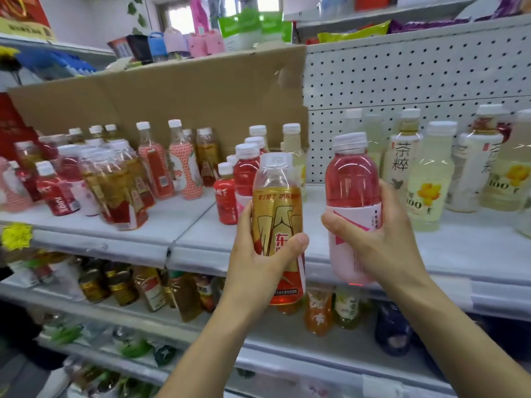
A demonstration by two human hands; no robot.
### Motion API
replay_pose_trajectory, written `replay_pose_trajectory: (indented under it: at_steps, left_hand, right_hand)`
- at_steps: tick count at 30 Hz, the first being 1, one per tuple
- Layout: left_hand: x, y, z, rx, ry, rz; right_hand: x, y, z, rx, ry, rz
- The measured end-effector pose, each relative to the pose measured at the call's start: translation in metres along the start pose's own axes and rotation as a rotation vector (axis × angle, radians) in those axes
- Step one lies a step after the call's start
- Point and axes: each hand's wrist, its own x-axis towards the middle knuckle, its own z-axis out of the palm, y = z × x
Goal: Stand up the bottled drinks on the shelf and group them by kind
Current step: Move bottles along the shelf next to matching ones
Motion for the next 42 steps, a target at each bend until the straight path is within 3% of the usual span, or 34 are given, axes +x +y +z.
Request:
replay_pose_trajectory:
  at_steps: [10,24,31,42]
  left_hand:
    - [-0.022,-0.012,-0.090,-0.030,0.099,-0.022]
    - [0.014,-0.030,-0.130,-0.049,0.167,-0.043]
    - [0.048,-0.038,-0.164,-0.021,0.287,-0.053]
    - [0.085,-0.064,-0.207,-0.041,0.277,-0.037]
  right_hand:
    - [-0.037,-0.014,0.082,0.065,-0.081,0.072]
    - [-0.016,-0.019,0.146,0.077,-0.180,0.011]
    - [0.017,-0.006,0.198,0.114,-0.255,-0.038]
    - [0.047,0.025,0.256,0.025,-0.115,-0.048]
